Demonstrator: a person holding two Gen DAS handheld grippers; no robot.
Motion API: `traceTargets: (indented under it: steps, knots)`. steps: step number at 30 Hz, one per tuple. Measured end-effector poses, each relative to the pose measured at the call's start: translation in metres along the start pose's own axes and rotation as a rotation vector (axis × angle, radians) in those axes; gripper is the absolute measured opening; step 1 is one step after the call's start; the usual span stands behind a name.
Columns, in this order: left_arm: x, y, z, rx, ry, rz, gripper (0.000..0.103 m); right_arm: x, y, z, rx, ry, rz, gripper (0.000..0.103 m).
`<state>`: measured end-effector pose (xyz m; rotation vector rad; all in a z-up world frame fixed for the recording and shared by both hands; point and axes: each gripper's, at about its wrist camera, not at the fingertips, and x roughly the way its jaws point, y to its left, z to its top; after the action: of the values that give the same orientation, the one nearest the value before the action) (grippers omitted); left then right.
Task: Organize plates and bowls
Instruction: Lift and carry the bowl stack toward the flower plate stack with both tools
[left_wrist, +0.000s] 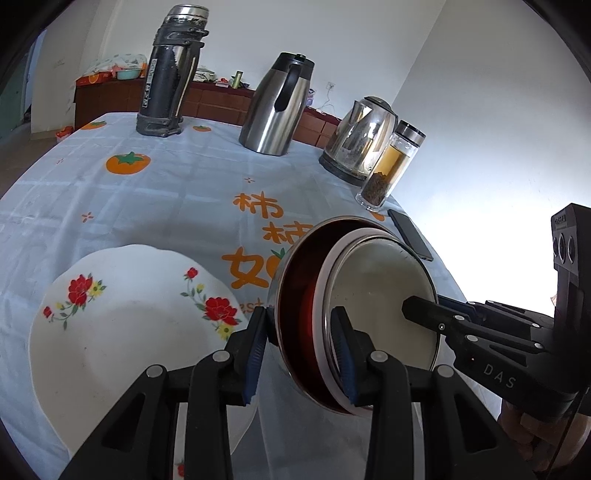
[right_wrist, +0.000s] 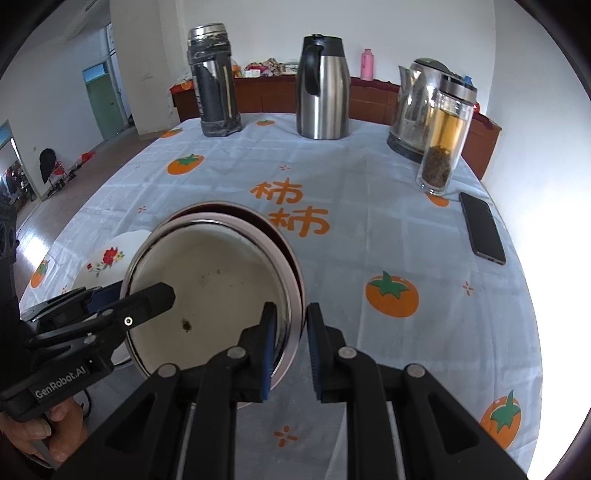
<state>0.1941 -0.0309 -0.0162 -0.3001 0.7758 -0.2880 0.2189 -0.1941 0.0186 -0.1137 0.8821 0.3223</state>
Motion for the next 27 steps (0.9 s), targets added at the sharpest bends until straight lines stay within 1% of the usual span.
traceTargets:
  steps: [7, 16, 27]
  knots:
    - [-0.016, 0.01, -0.001, -0.024, -0.016, 0.014, 0.037, -0.006, 0.014, 0.002, -0.028, -0.008, 0.027, 0.017]
    - [-0.04, 0.026, -0.005, -0.056, -0.044, 0.055, 0.037, -0.009, 0.041, 0.005, -0.077, -0.019, 0.07, 0.017]
    - [-0.061, 0.04, -0.007, -0.08, -0.079, 0.084, 0.038, -0.015, 0.066, 0.007, -0.117, -0.038, 0.095, 0.017]
